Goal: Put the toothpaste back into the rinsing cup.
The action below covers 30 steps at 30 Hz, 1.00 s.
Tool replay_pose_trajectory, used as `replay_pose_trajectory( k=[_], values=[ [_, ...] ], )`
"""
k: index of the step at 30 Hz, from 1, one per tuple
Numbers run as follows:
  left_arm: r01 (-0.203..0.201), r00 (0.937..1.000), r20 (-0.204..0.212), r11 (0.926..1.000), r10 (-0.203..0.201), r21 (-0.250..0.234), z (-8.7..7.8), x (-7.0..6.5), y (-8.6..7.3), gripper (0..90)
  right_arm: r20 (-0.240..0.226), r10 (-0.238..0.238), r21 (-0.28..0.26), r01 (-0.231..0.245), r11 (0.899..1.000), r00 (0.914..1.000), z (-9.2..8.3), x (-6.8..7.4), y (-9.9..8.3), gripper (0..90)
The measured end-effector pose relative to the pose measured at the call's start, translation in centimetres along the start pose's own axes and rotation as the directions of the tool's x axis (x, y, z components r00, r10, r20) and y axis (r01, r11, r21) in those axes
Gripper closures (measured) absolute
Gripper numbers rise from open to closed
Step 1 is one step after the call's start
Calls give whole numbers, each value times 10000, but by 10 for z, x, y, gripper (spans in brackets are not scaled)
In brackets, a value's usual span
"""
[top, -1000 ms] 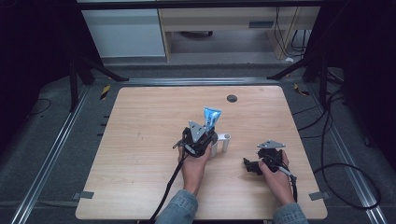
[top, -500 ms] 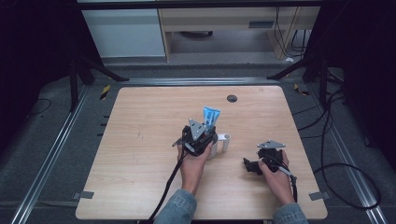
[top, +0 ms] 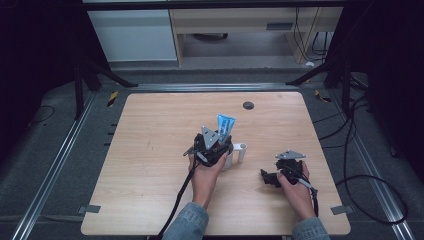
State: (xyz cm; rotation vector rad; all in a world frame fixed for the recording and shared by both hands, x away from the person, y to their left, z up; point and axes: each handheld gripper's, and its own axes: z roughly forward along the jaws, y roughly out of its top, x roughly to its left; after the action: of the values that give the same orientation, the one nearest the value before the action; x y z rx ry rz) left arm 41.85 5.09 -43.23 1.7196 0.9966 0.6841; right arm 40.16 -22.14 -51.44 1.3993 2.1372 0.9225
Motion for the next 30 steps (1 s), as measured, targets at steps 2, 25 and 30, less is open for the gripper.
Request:
replay_pose_trajectory(
  k=[2,25,30],
  values=[
    [-17,10000,35,10000,17,68,0,0,0,452,19,-28,6,28,10000,10000,0,0,0,6],
    [-190,9996,244,9974,173,698,-8,4,4,360,26,16,11,-16,10000,10000,0,0,0,6],
    [-397,9989,287,9965,377,737,-8,1,7,355,25,20,12,-20,10000,10000,0,0,0,6]
  ],
)
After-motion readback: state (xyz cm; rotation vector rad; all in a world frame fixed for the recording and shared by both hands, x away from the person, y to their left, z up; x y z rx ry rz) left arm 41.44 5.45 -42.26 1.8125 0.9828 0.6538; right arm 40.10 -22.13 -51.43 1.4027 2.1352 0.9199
